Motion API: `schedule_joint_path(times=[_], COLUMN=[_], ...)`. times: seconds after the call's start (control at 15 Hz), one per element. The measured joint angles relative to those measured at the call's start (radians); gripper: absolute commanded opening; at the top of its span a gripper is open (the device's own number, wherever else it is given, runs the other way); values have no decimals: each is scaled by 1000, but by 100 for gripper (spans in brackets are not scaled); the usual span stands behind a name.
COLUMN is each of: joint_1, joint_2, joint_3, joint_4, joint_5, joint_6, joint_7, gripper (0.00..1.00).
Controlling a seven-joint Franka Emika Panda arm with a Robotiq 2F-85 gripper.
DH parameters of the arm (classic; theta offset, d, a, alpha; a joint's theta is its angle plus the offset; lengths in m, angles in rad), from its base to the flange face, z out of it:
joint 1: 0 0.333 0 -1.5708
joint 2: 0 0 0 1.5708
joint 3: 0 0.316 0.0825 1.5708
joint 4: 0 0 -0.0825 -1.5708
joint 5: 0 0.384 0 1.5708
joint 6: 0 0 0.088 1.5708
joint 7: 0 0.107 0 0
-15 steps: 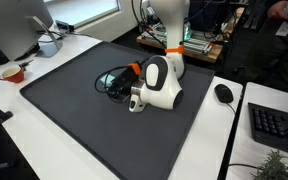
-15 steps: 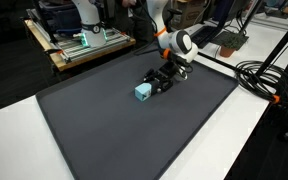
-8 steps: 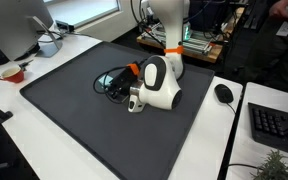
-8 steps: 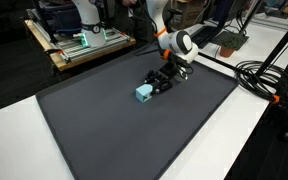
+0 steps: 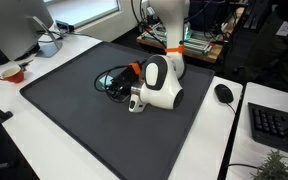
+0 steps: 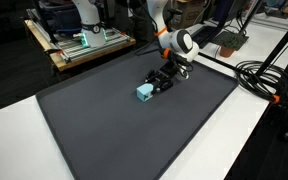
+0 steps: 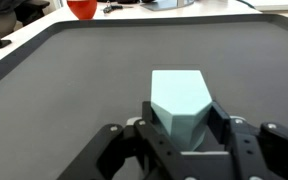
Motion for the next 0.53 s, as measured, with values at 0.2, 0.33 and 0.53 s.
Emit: schedule_joint_path(times=[0.2,0.33,0.53], joint_1=[1,2,2], joint_2=[-15,-28,-48], joint_3=[8,10,10], joint_4=[-4,-11,-27], joint_5=[0,0,0], joint_6=[0,-1,-9], joint_7=[32,47,57], gripper=[31,31,31])
